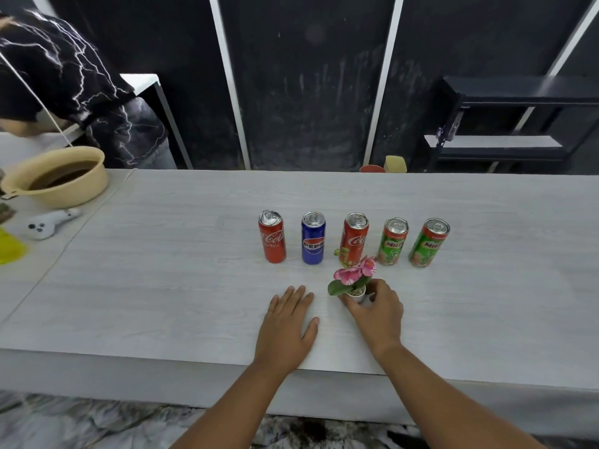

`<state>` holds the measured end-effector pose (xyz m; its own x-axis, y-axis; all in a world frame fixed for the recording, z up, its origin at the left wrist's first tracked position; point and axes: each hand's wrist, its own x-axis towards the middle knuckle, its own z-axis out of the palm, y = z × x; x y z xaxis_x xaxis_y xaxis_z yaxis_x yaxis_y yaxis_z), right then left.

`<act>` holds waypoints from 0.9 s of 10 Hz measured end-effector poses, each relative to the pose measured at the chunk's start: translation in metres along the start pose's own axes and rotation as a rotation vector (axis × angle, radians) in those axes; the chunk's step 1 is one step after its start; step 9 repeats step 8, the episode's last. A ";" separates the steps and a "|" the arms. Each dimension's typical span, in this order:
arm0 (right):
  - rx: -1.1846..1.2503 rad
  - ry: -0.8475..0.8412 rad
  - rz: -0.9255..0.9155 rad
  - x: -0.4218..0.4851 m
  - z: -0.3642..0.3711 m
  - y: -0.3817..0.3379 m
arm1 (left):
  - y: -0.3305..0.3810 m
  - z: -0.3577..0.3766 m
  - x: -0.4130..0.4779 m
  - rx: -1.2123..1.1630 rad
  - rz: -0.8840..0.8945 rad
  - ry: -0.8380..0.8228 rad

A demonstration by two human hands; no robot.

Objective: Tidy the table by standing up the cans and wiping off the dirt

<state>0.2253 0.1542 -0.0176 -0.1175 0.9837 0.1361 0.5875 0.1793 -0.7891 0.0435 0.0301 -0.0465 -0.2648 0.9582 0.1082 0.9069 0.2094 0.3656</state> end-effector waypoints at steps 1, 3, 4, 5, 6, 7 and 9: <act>-0.025 -0.009 -0.008 0.001 -0.001 0.004 | -0.001 0.000 0.000 0.002 0.000 0.001; -0.072 -0.073 -0.091 -0.002 -0.004 0.014 | -0.001 0.002 0.000 0.006 -0.002 0.016; -0.104 -0.060 -0.083 -0.003 -0.006 0.010 | 0.000 0.001 0.000 0.013 -0.005 0.014; -0.088 -0.066 -0.069 -0.004 -0.007 0.010 | -0.001 0.003 -0.001 0.023 0.002 0.017; -0.066 -0.105 -0.062 -0.002 -0.007 0.009 | 0.001 0.002 0.002 0.024 0.007 0.041; -0.006 -0.131 -0.037 -0.004 -0.012 0.014 | 0.002 0.002 0.002 0.045 -0.001 0.016; -0.118 -0.098 -0.104 -0.021 -0.033 0.032 | 0.004 -0.001 -0.003 0.095 -0.016 -0.045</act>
